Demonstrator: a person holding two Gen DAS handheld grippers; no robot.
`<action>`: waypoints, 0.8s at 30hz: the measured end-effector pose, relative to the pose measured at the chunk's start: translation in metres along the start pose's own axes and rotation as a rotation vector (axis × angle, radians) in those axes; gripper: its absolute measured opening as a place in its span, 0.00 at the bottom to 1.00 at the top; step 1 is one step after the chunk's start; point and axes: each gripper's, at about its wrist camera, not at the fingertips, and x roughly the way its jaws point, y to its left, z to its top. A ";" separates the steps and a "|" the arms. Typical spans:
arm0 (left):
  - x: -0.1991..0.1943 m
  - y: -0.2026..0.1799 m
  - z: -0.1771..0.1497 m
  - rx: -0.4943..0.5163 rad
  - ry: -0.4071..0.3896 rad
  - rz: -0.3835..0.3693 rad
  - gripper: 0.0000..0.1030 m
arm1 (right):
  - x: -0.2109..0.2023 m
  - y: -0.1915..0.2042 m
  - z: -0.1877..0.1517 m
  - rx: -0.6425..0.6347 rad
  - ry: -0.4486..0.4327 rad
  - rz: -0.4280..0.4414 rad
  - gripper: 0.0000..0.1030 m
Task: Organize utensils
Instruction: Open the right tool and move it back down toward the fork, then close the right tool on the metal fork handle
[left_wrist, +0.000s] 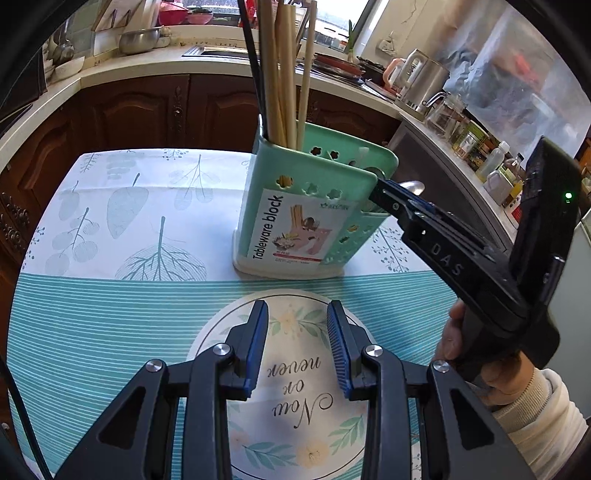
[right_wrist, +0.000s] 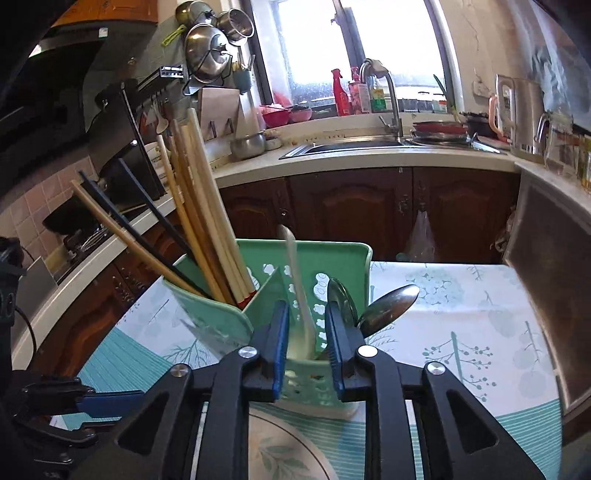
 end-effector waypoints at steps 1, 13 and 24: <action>0.000 -0.002 -0.002 0.001 0.003 -0.004 0.30 | -0.009 0.000 0.002 0.000 0.001 0.003 0.23; -0.020 -0.027 -0.028 0.034 0.032 0.015 0.33 | -0.114 0.009 -0.037 -0.070 0.251 0.022 0.23; -0.045 -0.045 -0.070 0.094 0.000 0.069 0.61 | -0.173 0.004 -0.137 -0.084 0.406 -0.012 0.28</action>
